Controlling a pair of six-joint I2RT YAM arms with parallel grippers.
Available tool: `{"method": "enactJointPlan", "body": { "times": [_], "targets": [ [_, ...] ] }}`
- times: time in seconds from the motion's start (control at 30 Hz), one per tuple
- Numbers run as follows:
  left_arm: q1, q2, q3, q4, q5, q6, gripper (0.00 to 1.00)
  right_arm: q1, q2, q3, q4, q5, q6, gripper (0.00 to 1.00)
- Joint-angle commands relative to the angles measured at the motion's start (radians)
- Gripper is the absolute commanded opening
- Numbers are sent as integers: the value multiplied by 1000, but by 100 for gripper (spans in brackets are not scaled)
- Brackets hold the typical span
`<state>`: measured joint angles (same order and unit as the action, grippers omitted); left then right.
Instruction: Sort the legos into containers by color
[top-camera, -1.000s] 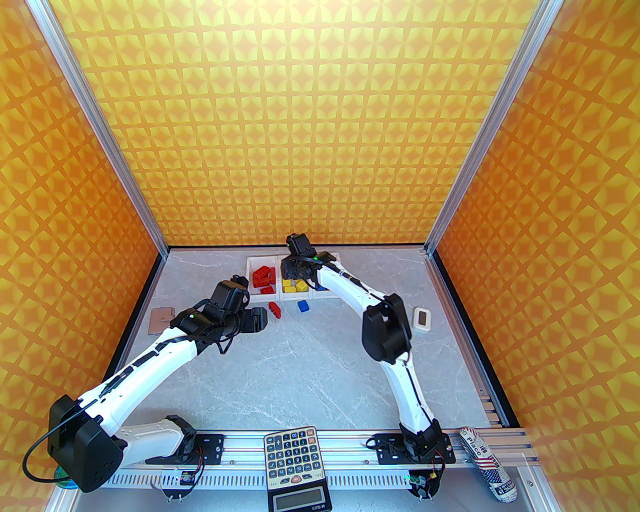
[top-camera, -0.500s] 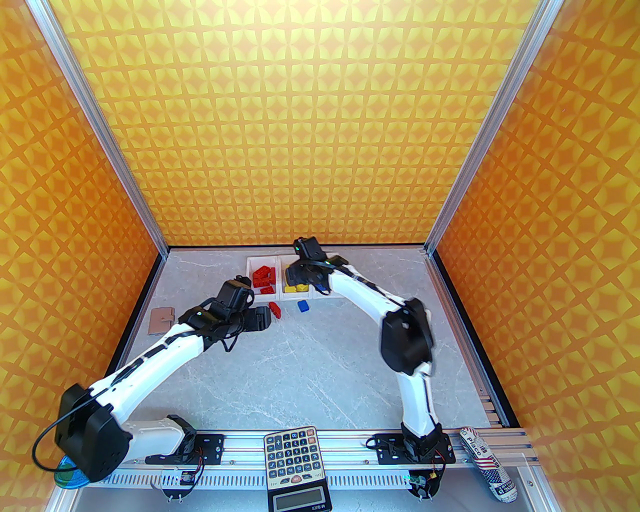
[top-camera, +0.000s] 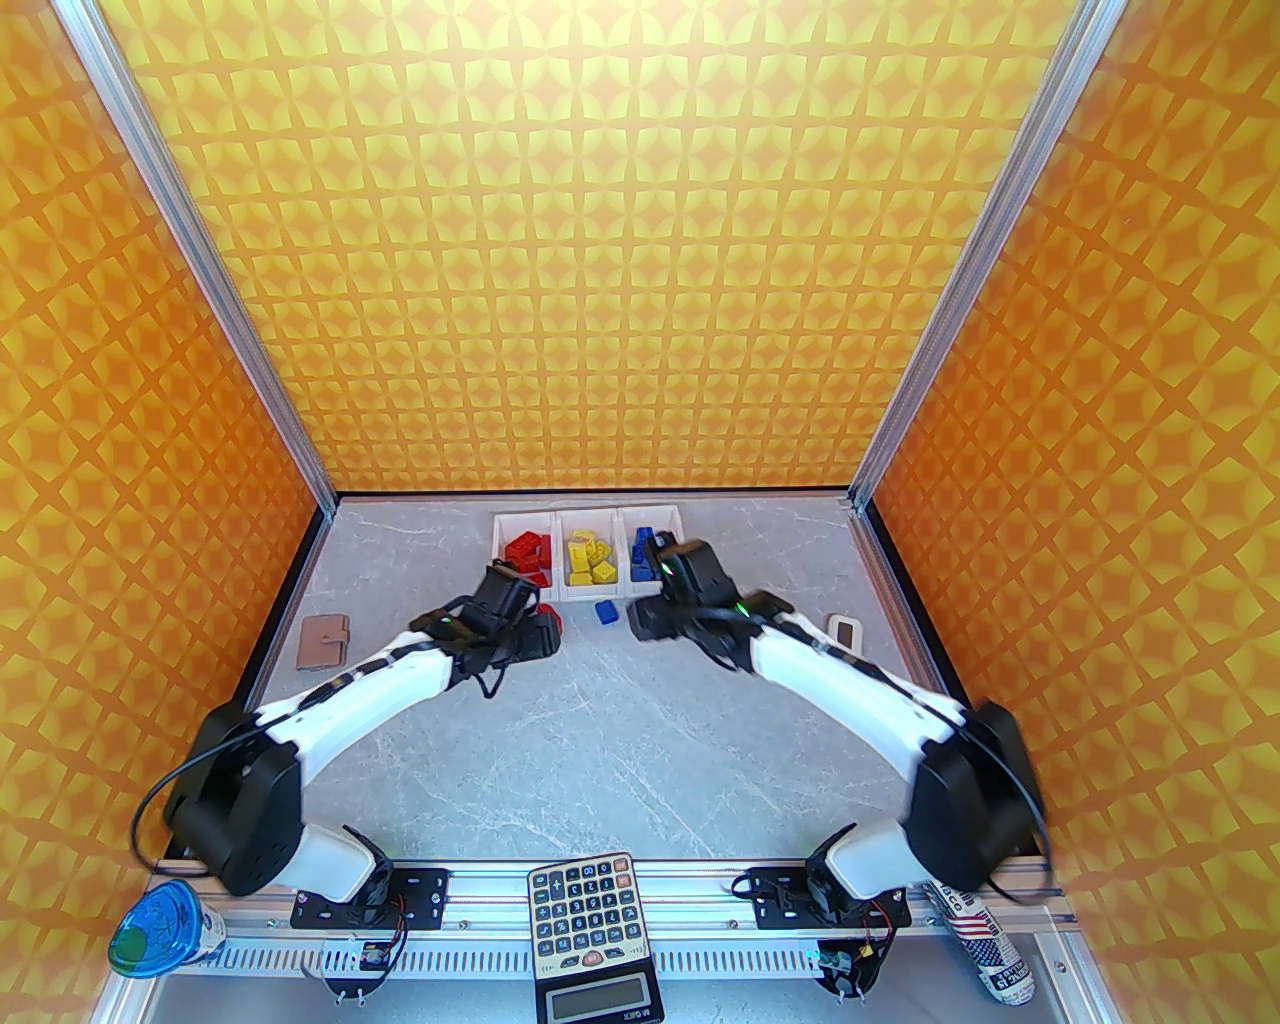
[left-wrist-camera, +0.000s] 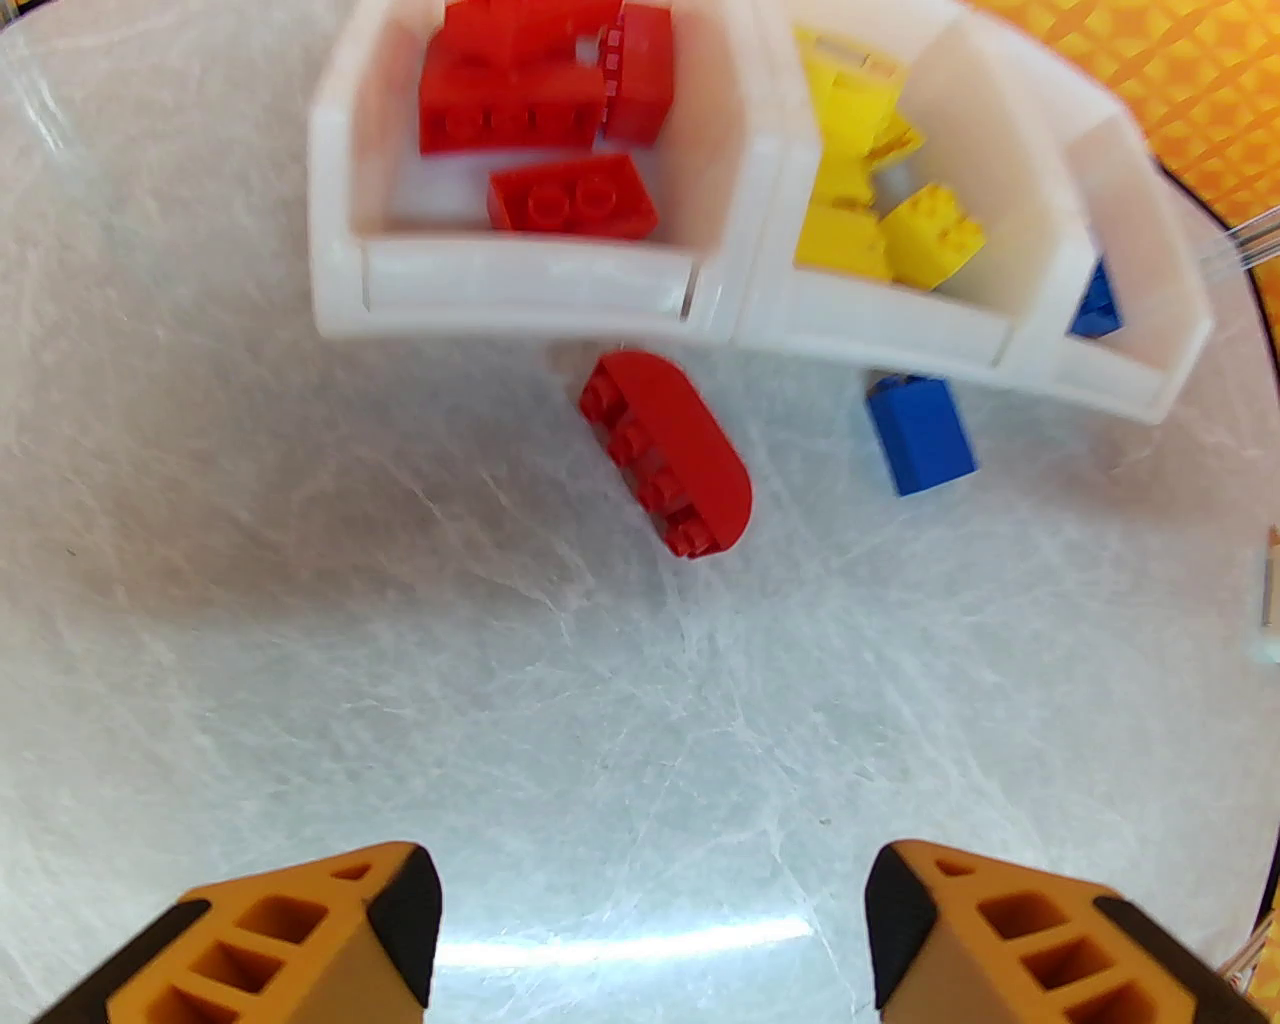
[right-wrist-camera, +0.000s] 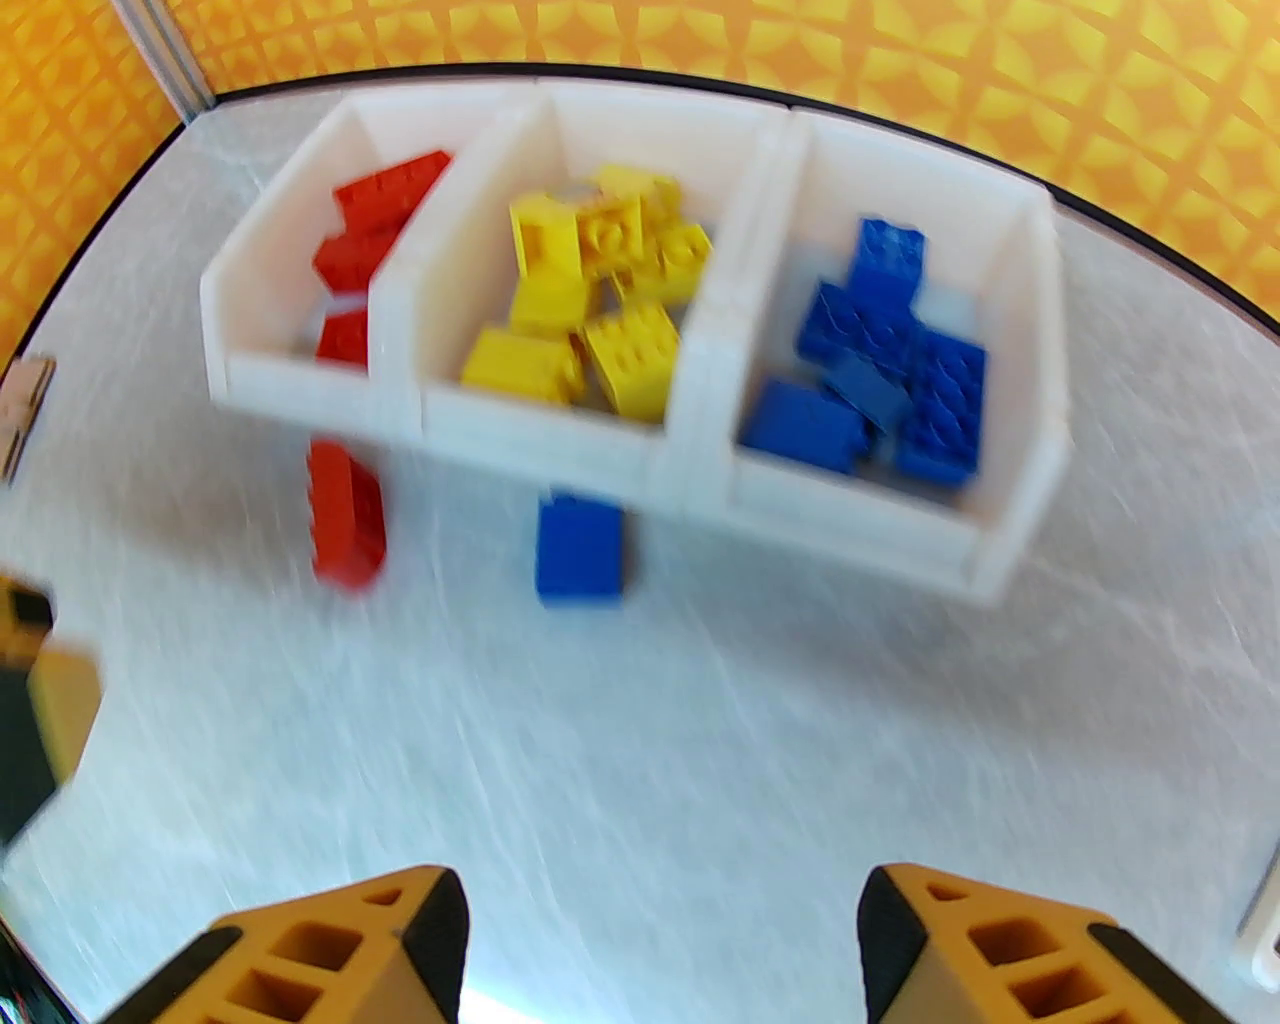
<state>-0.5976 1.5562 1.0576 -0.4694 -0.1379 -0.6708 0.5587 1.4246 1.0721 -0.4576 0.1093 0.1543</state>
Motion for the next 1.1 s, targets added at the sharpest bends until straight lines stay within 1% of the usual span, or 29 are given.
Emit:
{"method": "enactJointPlan", "body": {
  "times": [0.0, 0.2, 0.33, 0.57, 0.77, 0.9, 1.07],
  "targets": [
    [-17, 65, 64, 30, -42, -35, 75, 0, -79, -60, 28, 30, -36, 69],
    [-21, 187, 154, 2, -63, -32, 75, -1, -168, -145, 40, 61, -38, 69],
    [-23, 270, 213, 2, -77, -42, 74, -2, -180, -140, 34, 61, -36, 69],
    [-25, 392, 312, -28, -112, -35, 73, -1, -203, -187, 67, 36, -40, 69],
    [-25, 454, 365, -71, -178, -23, 70, -2, -210, -191, 74, 36, -45, 69],
    [-24, 483, 379, -81, -204, -15, 67, 0, -205, -190, 80, 26, -47, 69],
    [-21, 520, 402, -87, -205, -3, 58, -2, -206, -193, 83, 24, -50, 69]
  ]
}}
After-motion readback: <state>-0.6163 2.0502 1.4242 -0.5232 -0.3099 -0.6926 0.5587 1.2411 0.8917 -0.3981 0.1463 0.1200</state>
